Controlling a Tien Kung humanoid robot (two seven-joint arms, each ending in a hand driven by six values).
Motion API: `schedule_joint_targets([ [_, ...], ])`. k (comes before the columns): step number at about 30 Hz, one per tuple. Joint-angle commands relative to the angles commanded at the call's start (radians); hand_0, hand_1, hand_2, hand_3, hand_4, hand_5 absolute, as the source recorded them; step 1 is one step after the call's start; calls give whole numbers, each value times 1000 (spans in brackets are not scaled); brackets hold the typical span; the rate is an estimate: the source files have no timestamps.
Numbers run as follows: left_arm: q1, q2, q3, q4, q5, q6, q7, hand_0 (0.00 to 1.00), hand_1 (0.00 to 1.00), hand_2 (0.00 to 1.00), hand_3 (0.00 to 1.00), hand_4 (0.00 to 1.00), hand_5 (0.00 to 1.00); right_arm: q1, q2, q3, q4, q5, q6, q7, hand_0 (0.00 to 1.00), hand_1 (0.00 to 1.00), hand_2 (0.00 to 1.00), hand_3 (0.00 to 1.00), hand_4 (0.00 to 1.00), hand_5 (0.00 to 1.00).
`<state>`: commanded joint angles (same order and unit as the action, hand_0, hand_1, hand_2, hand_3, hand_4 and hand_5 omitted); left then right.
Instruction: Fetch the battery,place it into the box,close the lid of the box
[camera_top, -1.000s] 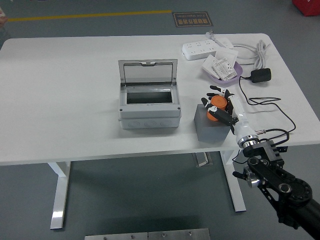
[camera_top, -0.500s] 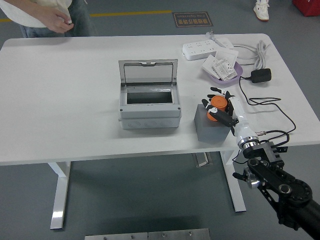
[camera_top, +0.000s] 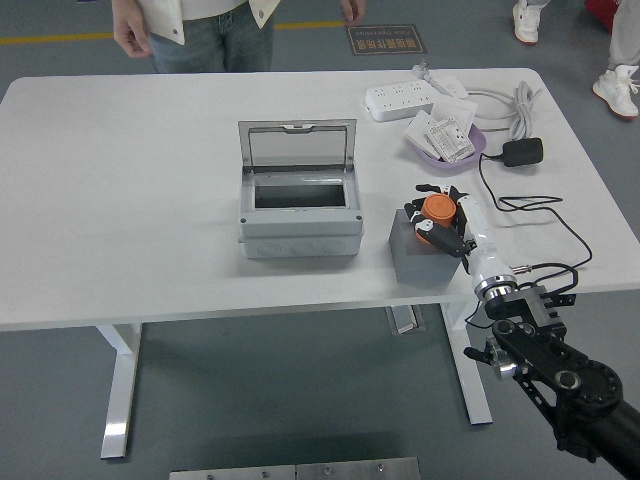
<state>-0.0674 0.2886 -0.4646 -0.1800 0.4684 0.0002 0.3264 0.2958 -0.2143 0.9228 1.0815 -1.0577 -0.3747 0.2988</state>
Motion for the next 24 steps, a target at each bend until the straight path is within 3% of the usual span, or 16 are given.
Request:
schedule_joint_targets([
  [3, 0, 0, -3, 0, 1, 2, -3, 573, 587, 504, 555, 523, 2, -1, 0, 0, 3, 2, -2, -6, 475, 394, 417, 475, 352, 30],
  [4, 0, 0, -3, 0, 0, 2, -4, 573, 587, 504, 555, 523, 2, -1, 0, 0, 3, 1, -2, -7, 417, 331, 354, 421, 182, 2],
  [9, 1, 1, -3, 0, 1, 5, -9, 573, 587, 504, 555, 523, 2, -1, -1, 0, 9, 2, -9, -13, 417, 331, 354, 421, 182, 2],
  [10, 1, 1, -4, 0, 2, 7, -10, 573, 587, 504, 555, 523, 2, -1, -2, 0, 11, 3, -9, -14, 389, 275, 295, 293, 2, 2],
  [24, -1, 3, 3, 0, 9, 21, -24, 573, 587, 504, 555, 523, 2, 25, -28, 11, 69, -25, -10, -34, 374, 262, 288, 244, 2, 2],
])
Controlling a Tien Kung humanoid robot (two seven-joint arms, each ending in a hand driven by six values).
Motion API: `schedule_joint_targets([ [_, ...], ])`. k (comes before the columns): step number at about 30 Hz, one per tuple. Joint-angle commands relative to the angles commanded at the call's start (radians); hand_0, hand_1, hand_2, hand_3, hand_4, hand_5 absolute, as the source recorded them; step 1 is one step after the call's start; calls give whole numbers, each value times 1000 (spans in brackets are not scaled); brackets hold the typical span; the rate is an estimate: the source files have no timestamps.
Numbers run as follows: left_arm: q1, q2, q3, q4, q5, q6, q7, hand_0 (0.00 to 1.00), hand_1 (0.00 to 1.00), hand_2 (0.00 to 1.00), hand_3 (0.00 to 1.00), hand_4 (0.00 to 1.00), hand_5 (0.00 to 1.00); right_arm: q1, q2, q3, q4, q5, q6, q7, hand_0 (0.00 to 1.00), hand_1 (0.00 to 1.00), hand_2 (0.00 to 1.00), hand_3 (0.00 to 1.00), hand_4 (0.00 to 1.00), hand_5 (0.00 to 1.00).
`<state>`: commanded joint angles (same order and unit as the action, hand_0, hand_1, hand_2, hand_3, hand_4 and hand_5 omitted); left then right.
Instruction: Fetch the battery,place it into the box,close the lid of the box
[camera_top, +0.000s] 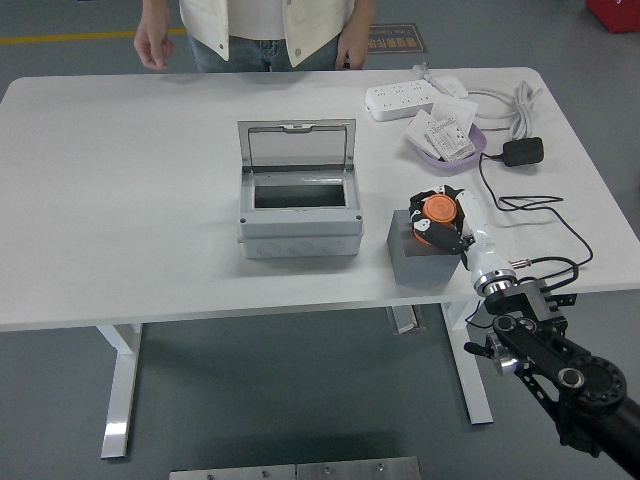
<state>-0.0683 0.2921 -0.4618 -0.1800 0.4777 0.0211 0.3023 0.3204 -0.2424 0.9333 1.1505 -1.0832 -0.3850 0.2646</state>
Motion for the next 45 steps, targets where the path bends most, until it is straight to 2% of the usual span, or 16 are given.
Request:
schedule_joint_targets([
  [15, 0, -1, -10, 0, 22, 2, 3, 573, 587, 504, 555, 523, 2, 25, -29, 16, 86, -43, 6, -22, 383, 271, 296, 243, 2, 2],
  [21, 3, -2, -2, 0, 11, 1, 7, 573, 587, 504, 555, 523, 2, 46, -40, -37, 178, -181, 1, -88, 362, 270, 297, 242, 2, 2],
  [22, 3, -2, -2, 0, 11, 1, 8, 573, 587, 504, 555, 523, 2, 52, -41, -48, 190, -211, 1, -101, 187, 225, 295, 236, 2, 2],
  [27, 3, -2, -1, 0, 8, -1, 11, 573, 587, 504, 555, 523, 2, 130, -35, -125, 221, -366, 20, -171, 187, 225, 295, 236, 2, 2],
  [28, 3, -1, -2, 0, 9, -2, 12, 573, 587, 504, 555, 523, 2, 152, -31, -143, 218, -397, 22, -184, 95, 194, 294, 233, 2, 2],
  [31, 3, 1, -5, 0, 11, -3, 15, 573, 587, 504, 555, 523, 2, 213, -16, -190, 197, -476, 29, -210, 95, 194, 294, 233, 2, 2],
  [35, 1, 6, -14, 0, 21, -5, 20, 573, 587, 504, 555, 523, 2, 299, 17, -251, 136, -555, 31, -221, 73, 181, 298, 233, 2, 2],
  [40, 0, 9, -20, 0, 28, -7, 24, 573, 587, 504, 555, 523, 2, 401, 66, -323, 43, -588, 32, -232, 73, 181, 298, 233, 2, 2],
  [41, 0, 9, -20, 0, 28, -7, 24, 573, 587, 504, 555, 523, 2, 414, 73, -332, 30, -592, 32, -235, 31, 172, 304, 234, 2, 2],
  [45, 0, 11, -23, 0, 33, -8, 28, 573, 587, 504, 555, 523, 2, 468, 110, -370, -31, -598, 37, -243, 31, 172, 304, 234, 2, 2],
])
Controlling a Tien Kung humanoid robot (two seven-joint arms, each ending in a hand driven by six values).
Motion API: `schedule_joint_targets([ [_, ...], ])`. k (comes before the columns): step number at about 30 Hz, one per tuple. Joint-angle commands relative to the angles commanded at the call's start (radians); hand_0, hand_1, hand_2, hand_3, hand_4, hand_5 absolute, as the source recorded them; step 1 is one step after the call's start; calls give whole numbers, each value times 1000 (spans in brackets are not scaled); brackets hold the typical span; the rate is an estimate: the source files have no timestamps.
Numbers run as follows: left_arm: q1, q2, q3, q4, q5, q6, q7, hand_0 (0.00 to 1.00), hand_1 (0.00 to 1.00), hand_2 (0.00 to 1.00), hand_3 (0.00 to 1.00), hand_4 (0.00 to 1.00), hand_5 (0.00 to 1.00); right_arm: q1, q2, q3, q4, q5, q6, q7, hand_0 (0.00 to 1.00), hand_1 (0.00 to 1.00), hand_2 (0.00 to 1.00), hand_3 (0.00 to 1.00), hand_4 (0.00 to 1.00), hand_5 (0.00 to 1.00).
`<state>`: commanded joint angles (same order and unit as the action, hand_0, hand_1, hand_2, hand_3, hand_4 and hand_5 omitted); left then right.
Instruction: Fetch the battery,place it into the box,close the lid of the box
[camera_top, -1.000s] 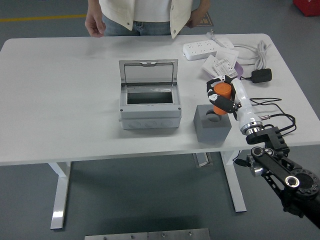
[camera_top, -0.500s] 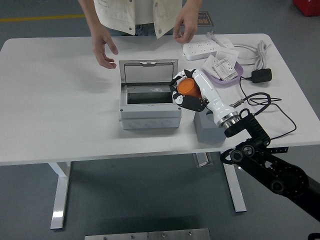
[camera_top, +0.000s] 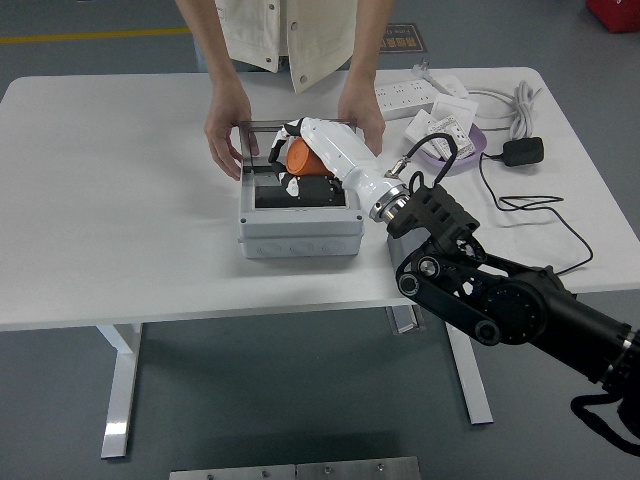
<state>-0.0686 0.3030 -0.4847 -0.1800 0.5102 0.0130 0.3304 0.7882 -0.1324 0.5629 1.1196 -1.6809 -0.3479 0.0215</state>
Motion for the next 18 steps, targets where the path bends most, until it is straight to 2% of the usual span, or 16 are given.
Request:
schedule_joint_targets([
  [5, -3, 0, 0, 0, 4, -3, 5, 573, 587, 504, 555, 523, 2, 68, 57, -51, -87, 30, -1, -1, 25, 174, 305, 233, 2, 2],
  [12, -8, 3, 5, 0, 6, -6, 8, 573, 587, 504, 555, 523, 2, 154, 132, -158, -227, 138, -29, 29, 26, 186, 307, 234, 2, 2],
  [18, -17, 6, 7, 0, 14, -8, 11, 573, 587, 504, 555, 523, 2, 209, 132, -269, -360, 257, -46, 54, 51, 199, 310, 236, 2, 2],
])
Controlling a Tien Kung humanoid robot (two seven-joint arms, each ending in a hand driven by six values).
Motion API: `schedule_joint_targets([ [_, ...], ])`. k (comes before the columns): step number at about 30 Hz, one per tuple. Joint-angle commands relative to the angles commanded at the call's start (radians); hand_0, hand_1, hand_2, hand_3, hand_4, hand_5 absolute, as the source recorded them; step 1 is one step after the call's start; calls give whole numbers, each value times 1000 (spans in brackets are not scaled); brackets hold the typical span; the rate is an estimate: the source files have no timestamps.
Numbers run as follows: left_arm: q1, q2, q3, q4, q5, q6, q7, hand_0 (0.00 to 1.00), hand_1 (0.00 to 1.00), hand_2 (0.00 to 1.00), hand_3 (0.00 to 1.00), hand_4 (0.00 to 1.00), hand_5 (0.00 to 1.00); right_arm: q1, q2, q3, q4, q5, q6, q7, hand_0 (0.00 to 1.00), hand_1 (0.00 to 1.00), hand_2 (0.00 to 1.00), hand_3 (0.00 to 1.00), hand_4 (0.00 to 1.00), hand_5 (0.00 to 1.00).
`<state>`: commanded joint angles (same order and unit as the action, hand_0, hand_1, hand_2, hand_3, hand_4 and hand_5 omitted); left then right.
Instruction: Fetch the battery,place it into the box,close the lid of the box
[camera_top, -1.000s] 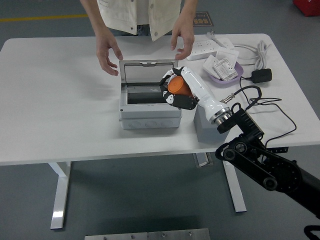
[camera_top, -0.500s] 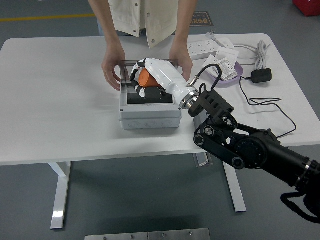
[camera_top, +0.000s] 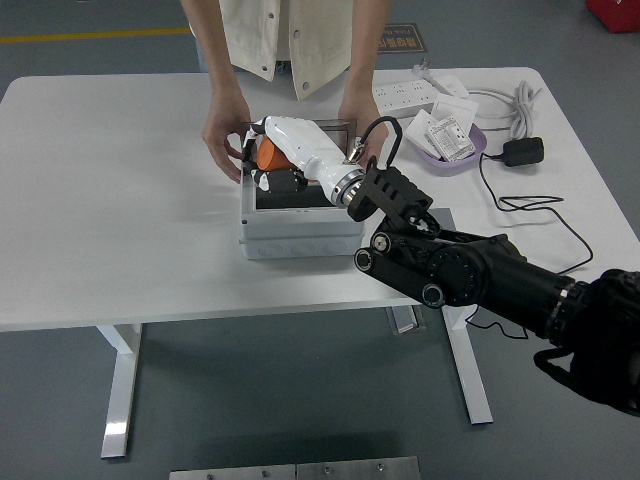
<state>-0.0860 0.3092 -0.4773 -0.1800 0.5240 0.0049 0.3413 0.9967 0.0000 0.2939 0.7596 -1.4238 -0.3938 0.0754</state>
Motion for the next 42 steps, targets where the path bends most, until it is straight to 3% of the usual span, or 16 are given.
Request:
schedule_joint_targets([
  [6, -12, 0, 2, 0, 9, -2, 1, 573, 587, 504, 555, 523, 2, 23, 0, -78, -105, 95, -7, 14, 62, 204, 314, 237, 2, 2],
  [12, -22, -1, -6, 0, 26, -4, 6, 573, 587, 504, 555, 523, 2, 26, 0, -124, -141, 167, -17, 29, 73, 205, 317, 243, 2, 2],
  [23, -38, 1, -18, 0, 53, -5, 11, 573, 587, 504, 555, 523, 2, 28, 0, -130, -99, 215, -26, 52, 114, 219, 332, 286, 2, 2],
  [37, -44, -3, -16, 0, 58, -6, 13, 573, 587, 504, 555, 523, 2, 22, 0, -133, -106, 213, 44, 59, 154, 238, 346, 301, 38, 2],
  [38, -46, -3, -15, 0, 59, -6, 13, 573, 587, 504, 555, 523, 2, 21, 0, -134, -108, 213, 46, 58, 588, 537, 606, 670, 303, 166],
  [42, -51, -6, -16, 0, 62, -7, 13, 573, 587, 504, 555, 523, 2, 20, 0, -134, -110, 219, 50, 59, 588, 537, 606, 670, 303, 166],
])
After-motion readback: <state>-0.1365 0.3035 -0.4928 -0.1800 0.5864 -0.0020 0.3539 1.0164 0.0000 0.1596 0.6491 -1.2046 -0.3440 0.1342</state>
